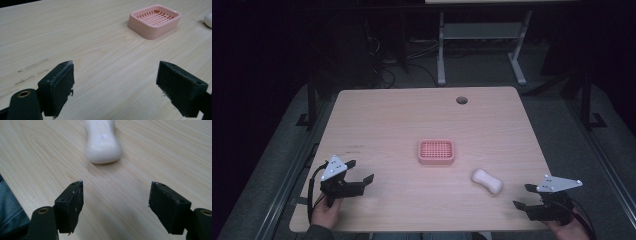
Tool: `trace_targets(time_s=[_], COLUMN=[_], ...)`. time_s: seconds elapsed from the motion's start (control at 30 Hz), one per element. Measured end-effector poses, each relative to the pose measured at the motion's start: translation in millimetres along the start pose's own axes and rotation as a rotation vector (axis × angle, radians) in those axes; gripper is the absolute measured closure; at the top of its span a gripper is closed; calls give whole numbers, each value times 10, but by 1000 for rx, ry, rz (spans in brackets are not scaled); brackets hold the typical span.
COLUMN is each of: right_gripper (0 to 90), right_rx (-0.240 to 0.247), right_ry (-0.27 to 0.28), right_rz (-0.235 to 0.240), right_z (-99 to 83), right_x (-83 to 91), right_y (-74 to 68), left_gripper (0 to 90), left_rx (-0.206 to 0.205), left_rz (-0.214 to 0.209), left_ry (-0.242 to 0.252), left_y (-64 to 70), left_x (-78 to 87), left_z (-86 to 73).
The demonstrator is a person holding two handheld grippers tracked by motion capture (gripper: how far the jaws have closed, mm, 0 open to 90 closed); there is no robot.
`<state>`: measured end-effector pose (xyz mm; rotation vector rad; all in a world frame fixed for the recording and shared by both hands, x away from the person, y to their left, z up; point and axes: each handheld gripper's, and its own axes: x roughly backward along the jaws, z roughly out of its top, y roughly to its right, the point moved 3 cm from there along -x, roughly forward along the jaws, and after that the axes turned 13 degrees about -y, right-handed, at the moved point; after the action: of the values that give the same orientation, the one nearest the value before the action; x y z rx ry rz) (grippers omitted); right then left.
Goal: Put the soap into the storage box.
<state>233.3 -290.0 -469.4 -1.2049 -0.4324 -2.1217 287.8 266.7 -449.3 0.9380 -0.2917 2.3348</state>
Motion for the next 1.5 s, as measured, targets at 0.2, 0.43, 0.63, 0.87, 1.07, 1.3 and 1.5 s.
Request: trace_targets(time_s=[0.2, 0.43, 0.63, 0.87, 1.07, 1.3, 1.5], right_gripper=[261, 255, 245, 245, 245, 245, 243], right_rx=[12, 37, 61, 96, 110, 119, 136], right_ry=[-3, -4, -25, -27, -43, -54, -73], right_rz=[2, 3, 10, 3, 19, 35, 36], right_z=[42, 138, 242, 359, 423, 510, 583], right_x=[-4, -11, -34, -10, -25, -54, -47], right_y=[-22, -46, -94, -153, -161, -175, -189], left_gripper=[144, 144, 145, 145, 144, 144, 145], left_rx=[-2, -5, -8, -14, -27, -28, -38], left_rz=[-2, -6, -8, -10, -16, -17, -19], left_ry=[6, 10, 11, 18, 12, 13, 12], left_y=[17, 22, 27, 40, 57, 61, 77], left_x=[3, 22, 30, 48, 27, 34, 27], left_z=[-6, -12, -16, -17, -17, -16, -11])
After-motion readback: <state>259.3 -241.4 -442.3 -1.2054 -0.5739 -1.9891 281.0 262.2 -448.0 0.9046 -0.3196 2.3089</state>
